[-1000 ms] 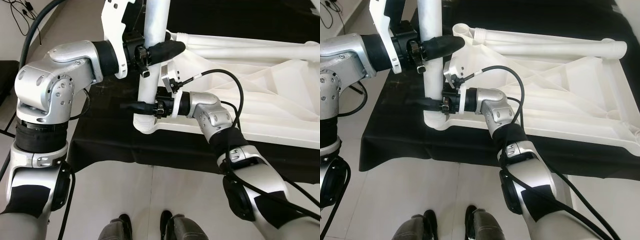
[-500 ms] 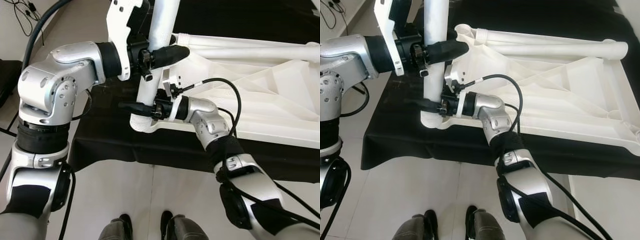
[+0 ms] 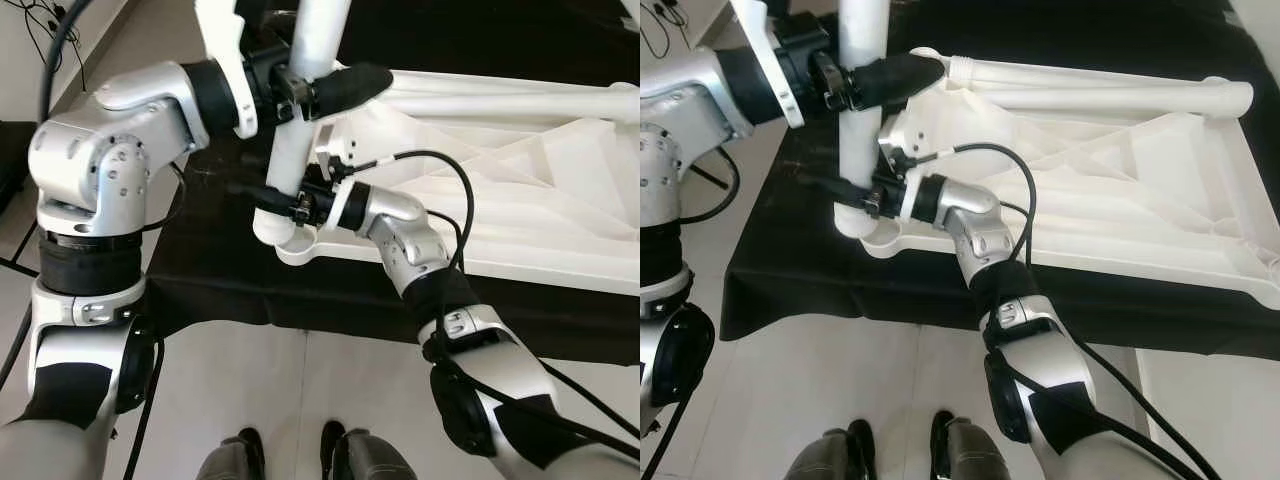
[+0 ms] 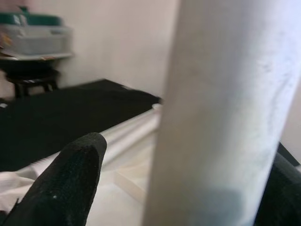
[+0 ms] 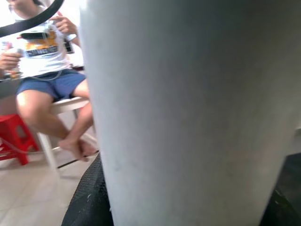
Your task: Building children table
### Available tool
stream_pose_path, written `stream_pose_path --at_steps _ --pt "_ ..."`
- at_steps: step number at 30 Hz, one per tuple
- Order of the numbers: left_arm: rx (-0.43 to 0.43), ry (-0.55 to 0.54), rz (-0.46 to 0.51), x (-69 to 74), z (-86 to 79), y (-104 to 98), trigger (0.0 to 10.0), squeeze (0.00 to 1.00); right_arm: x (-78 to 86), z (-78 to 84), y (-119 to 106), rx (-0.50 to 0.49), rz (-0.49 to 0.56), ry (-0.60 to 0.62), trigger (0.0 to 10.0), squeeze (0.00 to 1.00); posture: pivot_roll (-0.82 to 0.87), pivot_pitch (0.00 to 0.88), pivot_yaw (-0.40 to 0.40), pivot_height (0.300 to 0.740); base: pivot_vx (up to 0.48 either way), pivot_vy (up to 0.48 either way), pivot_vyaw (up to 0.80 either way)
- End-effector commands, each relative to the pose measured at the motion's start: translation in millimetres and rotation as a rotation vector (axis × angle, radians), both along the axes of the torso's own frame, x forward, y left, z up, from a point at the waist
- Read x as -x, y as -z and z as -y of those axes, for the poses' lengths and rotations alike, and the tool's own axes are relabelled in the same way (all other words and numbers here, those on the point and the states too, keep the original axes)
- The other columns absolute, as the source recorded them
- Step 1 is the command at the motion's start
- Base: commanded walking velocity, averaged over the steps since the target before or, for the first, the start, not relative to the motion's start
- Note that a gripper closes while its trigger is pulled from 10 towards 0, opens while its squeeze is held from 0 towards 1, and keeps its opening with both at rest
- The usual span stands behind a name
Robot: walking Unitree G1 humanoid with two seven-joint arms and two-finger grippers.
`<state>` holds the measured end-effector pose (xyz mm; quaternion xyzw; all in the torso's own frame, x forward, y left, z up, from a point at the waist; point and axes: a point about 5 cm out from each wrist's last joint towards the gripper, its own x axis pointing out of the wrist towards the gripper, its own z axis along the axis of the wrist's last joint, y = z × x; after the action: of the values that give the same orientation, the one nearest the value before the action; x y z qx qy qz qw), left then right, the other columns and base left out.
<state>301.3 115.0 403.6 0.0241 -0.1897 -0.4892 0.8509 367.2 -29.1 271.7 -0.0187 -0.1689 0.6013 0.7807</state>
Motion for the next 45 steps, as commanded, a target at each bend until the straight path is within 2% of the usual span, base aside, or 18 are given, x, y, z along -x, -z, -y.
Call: stream_pose_path --at_steps 1,6,8,13,14,16,17,18,19,20,21,24,26,29,34,39,42,45 --pt "0.057 -0.045 0.083 11.4 -14.8 -20.4 10.0 1.00 -4.2 2.8 -6.9 -0.036 0.013 0.060 0.0 0.00 -0.17 0.192 -0.050 0.740 0.000 0.000 0.00" --pt "0.128 -0.102 0.125 18.9 -28.0 -34.7 10.0 1.00 -11.7 12.3 -14.7 -0.095 0.000 0.156 0.0 0.00 -0.17 0.192 -0.053 0.740 0.000 0.000 0.00" --pt "0.185 -0.125 0.140 29.6 -40.2 -42.4 10.0 1.00 -16.5 21.6 -21.1 -0.152 -0.022 0.203 0.0 0.00 -0.17 0.196 -0.055 0.740 0.000 0.000 0.00" --pt "0.158 -0.101 0.091 50.7 -50.2 -23.1 10.0 1.00 -17.9 33.5 -26.3 -0.226 -0.046 0.221 0.0 0.00 -0.17 0.205 -0.055 0.740 0.000 0.000 0.00" --pt "0.095 -0.070 0.051 58.8 -48.7 -0.4 10.0 0.30 -17.3 35.5 -26.4 -0.236 -0.046 0.222 0.0 0.00 -0.16 0.212 -0.054 0.740 0.000 0.000 0.00" --pt "0.095 -0.070 0.051 58.8 -48.7 -0.4 10.0 0.30 -17.3 35.5 -26.4 -0.236 -0.046 0.222 0.0 0.00 -0.16 0.212 -0.054 0.740 0.000 0.000 0.00" --pt "0.027 -0.049 0.003 66.1 -46.2 22.8 10.0 0.00 -16.8 36.4 -26.1 -0.237 -0.044 0.224 8.3 0.00 -0.16 0.219 -0.053 0.740 0.000 0.000 0.00" --pt "0.027 -0.049 0.003 66.1 -46.2 22.8 10.0 0.00 -16.8 36.4 -26.1 -0.237 -0.044 0.224 8.3 0.00 -0.16 0.219 -0.053 0.740 0.000 0.000 0.00" --pt "-0.053 -0.046 -0.064 74.3 -42.4 54.5 10.0 0.00 -16.6 37.6 -25.4 -0.236 -0.045 0.228 10.0 0.00 -0.16 0.230 -0.055 0.740 0.000 0.000 0.00" --pt "-0.053 -0.046 -0.064 74.3 -42.4 54.5 10.0 0.00 -16.6 37.6 -25.4 -0.236 -0.045 0.228 10.0 0.00 -0.16 0.230 -0.055 0.740 0.000 0.000 0.00" --pt "-0.115 -0.081 -0.137 81.9 -40.5 84.3 10.0 0.00 -15.7 38.4 -24.5 -0.227 -0.039 0.223 10.0 0.00 -0.16 0.237 -0.054 0.740 0.000 0.000 0.00" --pt "-0.138 -0.120 -0.187 87.2 -40.0 103.4 10.0 0.00 -13.9 38.3 -23.6 -0.207 -0.026 0.205 10.0 0.00 -0.15 0.248 -0.056 0.740 0.000 0.000 0.00" --pt "-0.133 -0.255 -0.286 93.4 -43.2 135.2 10.0 0.00 -2.9 32.6 -16.5 -0.118 0.031 0.099 10.0 0.00 -0.15 0.260 -0.059 0.740 0.000 0.000 0.00" --pt "-0.142 -0.400 -0.389 102.4 -44.7 165.3 10.0 0.00 8.0 26.4 -7.8 -0.033 0.063 0.005 10.0 0.00 -0.15 0.276 -0.069 0.740 0.000 0.000 0.00" --pt "-0.160 -0.538 -0.481 112.3 -46.4 194.6 10.0 0.00 11.4 22.8 -1.4 0.013 0.064 -0.021 10.0 0.00 -0.15 0.285 -0.079 0.740 0.000 0.000 0.00" --pt "-0.253 -0.711 -0.537 124.3 -46.6 235.7 10.0 0.00 0.4 20.8 7.7 0.061 0.027 0.113 10.0 0.00 -0.17 0.298 -0.101 0.740 0.000 0.000 0.00" --pt "-0.272 -0.730 -0.526 127.4 -45.6 239.8 10.0 0.00 0.1 21.2 8.4 0.065 0.021 0.130 10.0 0.00 -0.17 0.298 -0.101 0.740 0.000 0.000 0.00" --pt "-0.225 -0.793 -0.504 128.1 -47.7 236.2 10.0 0.00 -0.2 24.3 9.4 0.060 -0.006 0.142 10.0 0.00 -0.18 0.314 -0.114 0.740 0.000 0.000 0.00"
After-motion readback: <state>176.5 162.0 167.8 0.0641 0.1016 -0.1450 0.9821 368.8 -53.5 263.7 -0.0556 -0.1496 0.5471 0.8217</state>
